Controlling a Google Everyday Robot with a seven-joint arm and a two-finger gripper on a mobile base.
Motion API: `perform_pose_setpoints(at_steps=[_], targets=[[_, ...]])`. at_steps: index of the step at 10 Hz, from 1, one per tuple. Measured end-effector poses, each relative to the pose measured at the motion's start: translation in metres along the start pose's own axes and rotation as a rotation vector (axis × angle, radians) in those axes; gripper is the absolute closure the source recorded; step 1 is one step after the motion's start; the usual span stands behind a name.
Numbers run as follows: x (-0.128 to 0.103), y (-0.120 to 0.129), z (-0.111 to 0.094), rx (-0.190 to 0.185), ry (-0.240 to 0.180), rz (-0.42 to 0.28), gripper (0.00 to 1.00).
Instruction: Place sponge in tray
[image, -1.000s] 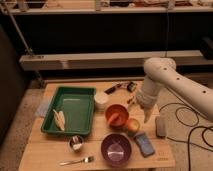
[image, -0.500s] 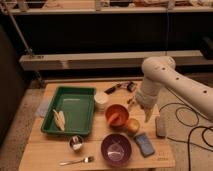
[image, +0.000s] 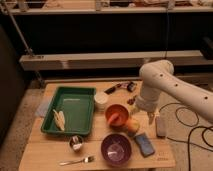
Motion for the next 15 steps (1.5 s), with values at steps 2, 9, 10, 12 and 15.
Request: perform_pose_setpoints(at_steps=[2,9,10,12,15], targets=[[-0.016,0.006,-0.007,0.023,0.009,-0.251,0.38],[-0.043,0.012,-0.027,0.164,-0.028,-0.625,0.38],[-0.044,0.012,-0.021,0.108,0.007,-0.642,0.38],[-0.052,0.02,-0.008,0.024,0.092,-0.808,0.38],[-0.06,0.028,0.002,-0.081,0.175,-1.03,0.38]])
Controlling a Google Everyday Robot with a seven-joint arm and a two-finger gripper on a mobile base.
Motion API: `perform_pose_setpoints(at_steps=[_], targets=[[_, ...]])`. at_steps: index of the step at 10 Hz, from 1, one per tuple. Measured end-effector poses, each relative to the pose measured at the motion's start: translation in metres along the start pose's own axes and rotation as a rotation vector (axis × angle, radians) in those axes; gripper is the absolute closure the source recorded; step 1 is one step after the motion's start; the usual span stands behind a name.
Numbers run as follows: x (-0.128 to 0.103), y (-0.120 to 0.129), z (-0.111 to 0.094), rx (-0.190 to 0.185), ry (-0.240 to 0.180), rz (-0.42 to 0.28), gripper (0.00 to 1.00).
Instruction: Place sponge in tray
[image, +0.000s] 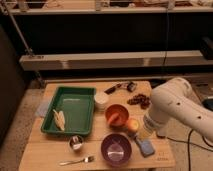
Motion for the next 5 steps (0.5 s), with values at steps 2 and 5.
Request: perform_pose_setpoints(at_steps=[2,5], targets=[[-0.001,0.001,0.002,-0.019,-0.002,-0.027,0.38],[-0.014,0.008,0.023,-0.093,-0.091,0.04,0.38]])
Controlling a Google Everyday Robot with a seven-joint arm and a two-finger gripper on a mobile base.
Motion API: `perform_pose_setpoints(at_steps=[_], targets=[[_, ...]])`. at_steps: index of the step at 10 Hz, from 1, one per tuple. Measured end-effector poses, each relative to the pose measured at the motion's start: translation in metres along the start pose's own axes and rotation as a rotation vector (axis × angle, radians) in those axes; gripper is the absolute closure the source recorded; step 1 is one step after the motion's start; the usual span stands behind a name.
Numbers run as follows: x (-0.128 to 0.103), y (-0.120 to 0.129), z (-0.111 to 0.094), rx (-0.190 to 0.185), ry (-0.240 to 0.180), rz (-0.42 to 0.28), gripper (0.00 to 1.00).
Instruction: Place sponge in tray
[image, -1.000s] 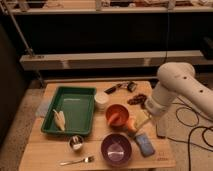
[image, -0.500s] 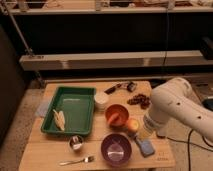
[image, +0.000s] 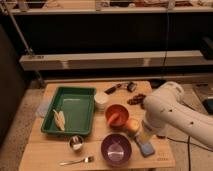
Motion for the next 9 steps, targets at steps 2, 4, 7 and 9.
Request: perform_pose_setpoints(at_steps=[2,4,7,9], targets=[[-0.019,0.011,0.041,-0.043,-0.03,0.084,0.38],[-0.036,0.023,0.087,-0.057,-0.026,0.152,0.46],[-0.073,0.054,0.152,0.009,0.014,0.328,0.62],[-0.074,0.062,0.166,0.023,0.038,0.369,0.47]])
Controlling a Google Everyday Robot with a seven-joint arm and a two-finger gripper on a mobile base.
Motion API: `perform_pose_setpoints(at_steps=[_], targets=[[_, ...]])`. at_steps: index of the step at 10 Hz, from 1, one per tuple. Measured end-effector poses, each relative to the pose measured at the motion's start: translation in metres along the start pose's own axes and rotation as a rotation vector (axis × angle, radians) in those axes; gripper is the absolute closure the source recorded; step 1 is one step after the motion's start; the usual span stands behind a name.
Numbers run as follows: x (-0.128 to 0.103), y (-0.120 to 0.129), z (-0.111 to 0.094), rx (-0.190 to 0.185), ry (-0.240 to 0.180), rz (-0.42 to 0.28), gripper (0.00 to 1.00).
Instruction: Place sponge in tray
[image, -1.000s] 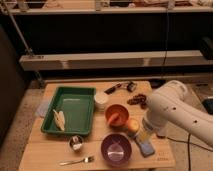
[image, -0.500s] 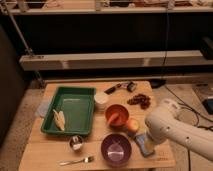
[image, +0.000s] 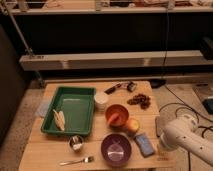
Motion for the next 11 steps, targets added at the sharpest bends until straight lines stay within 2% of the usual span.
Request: perform_pose_setpoints(at_steps=[2,3,6,8,9,11], targets=[[0.012,-0.006,-0.006,0.006,0.015,0.008,0.28],[0.025,-0.016,-0.02,0.018,0.032,0.003,0.21],[0.065,-0.037,-0.054,0.058,0.048,0.009,0.2],[0.067,-0.036,-0.054,0.083,0.038,0.067,0.2],[0.064,-0.036,-0.045,0.106,0.03,0.104,0.2],[0.063,-0.045,-0.025,0.141,0.026,0.109,0.2]])
